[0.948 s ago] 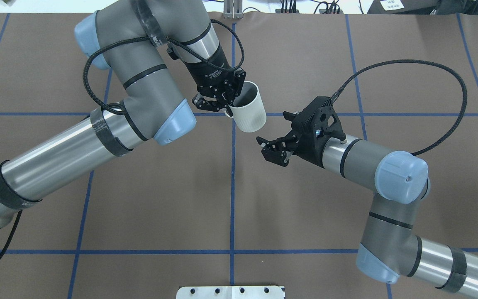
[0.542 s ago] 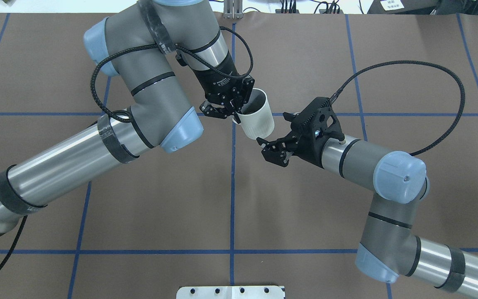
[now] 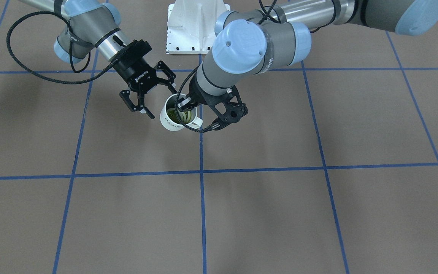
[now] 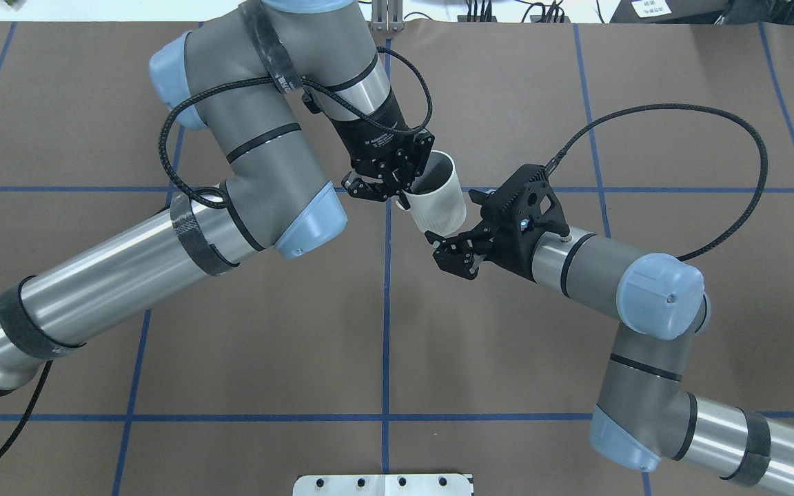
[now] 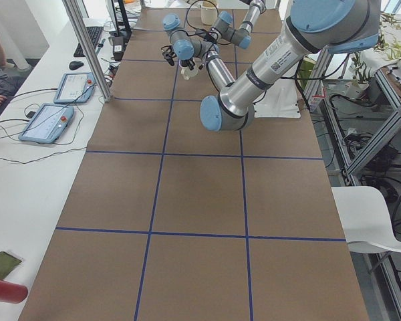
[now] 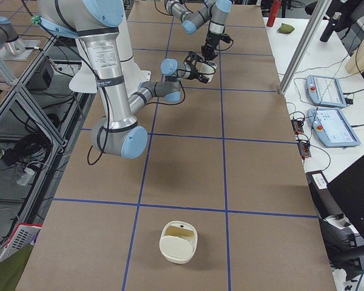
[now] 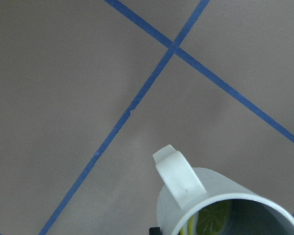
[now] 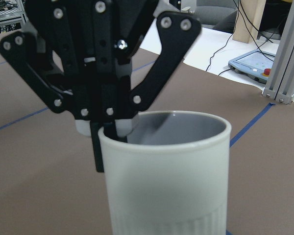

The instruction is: Left arm hands cup to right arm to dump lemon

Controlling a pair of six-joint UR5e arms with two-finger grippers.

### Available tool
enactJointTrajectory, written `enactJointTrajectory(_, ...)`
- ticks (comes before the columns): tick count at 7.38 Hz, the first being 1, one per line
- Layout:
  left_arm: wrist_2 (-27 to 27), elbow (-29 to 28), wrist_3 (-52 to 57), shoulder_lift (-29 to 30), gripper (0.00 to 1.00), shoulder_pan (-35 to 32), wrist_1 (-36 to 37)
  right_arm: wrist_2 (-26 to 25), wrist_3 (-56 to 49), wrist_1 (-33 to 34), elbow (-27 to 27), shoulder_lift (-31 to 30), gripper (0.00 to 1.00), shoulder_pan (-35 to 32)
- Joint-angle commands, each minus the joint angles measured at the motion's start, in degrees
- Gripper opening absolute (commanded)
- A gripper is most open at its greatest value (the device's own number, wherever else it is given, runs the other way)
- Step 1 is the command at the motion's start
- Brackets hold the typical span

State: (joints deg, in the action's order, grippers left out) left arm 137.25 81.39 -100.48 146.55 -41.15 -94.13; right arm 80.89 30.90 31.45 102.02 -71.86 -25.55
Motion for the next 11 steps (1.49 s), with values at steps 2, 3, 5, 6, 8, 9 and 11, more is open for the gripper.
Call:
enactJointTrajectory(2,0.0,0.2,-0.2,0.6,0.0,0.7,-0.2,0.0,0.0,0.0,-0.1,0.2,0.99,0.1)
enactJointTrajectory(3,0.0,0.2,-0.2,0.7,0.0,1.2,-0.2,0.0,0.0,0.0,-0.2,0.2,0.99,0.1)
enactJointTrajectory(5,0.0,0.2,-0.2,0.7,0.0,1.3,-0.2,0.0,0.0,0.0,-0.2,0.2,0.99,0.1)
enactJointTrajectory(6,0.1,0.4,-0.2,0.7,0.0,1.3,-0.2,0.0,0.0,-0.1,-0.3,0.2,0.99,0.1)
enactJointTrajectory(8,0.1,0.4,-0.3,0.7,0.0,1.3,-0.2,0.0,0.1,-0.1,-0.3,0.3,0.97,0.1)
enactJointTrajectory(9,0.1,0.4,-0.3,0.8,0.0,1.3,-0.2,0.0,0.1,-0.1,-0.3,0.3,0.96,0.1)
enactJointTrajectory(11,0.1,0.4,-0.2,0.7,0.0,1.4,-0.2,-0.1,0.3,-0.1,-0.3,0.3,0.96,0.1)
